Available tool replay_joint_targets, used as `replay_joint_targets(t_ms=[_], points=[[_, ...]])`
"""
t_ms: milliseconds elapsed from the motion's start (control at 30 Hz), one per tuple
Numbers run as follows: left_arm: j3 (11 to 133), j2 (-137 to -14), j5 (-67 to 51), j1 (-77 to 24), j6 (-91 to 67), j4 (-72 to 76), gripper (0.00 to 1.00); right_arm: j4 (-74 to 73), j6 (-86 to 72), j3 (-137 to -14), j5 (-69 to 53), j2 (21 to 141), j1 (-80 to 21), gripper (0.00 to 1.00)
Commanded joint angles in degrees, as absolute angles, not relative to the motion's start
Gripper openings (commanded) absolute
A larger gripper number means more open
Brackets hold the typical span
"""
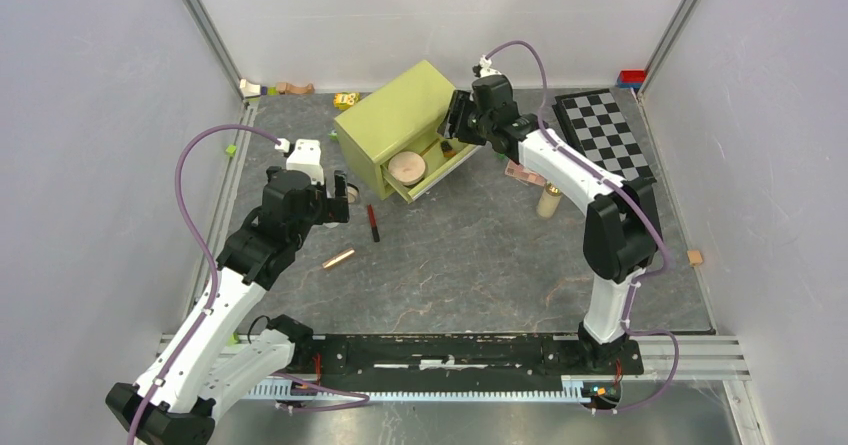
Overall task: Organize the makeup
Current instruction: Place the makeup tool in the drawer.
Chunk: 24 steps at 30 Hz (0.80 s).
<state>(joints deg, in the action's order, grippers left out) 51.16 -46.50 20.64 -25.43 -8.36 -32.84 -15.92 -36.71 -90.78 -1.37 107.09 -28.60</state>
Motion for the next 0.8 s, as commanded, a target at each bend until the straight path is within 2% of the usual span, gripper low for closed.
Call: replay_joint_targets(t_ms=[0, 33, 100, 300, 767], points=[[51.9, -46.6, 20.1, -25.0, -9.8, -31.0, 1.00, -15.4, -35.2, -94.4, -0.6, 107.9, -29.3, 0.64], [51.9, -46.5, 20.4, -25.0, -9.7, -31.1, 1.00, -15.3, -34.7, -94.3, -0.4, 107.7, -29.3, 0.73], [51.7, -46.0, 21.8, -24.9, -9.7, -31.3, 1.00, -14.7, -34.4, -94.0, -0.4, 107.2, -29.3, 0.80], [51.8, -46.9, 20.7, -24.9, -9.7, -31.2, 1.00, -19.2, -30.5, -100.5, 1.0, 106.9, -29.3, 0.80], [51.7, -46.3, 22.0, -24.5, -9.7, -31.3, 1.00, -17.1, -20.2, -86.2, 1.7, 92.5, -26.4, 0.80]])
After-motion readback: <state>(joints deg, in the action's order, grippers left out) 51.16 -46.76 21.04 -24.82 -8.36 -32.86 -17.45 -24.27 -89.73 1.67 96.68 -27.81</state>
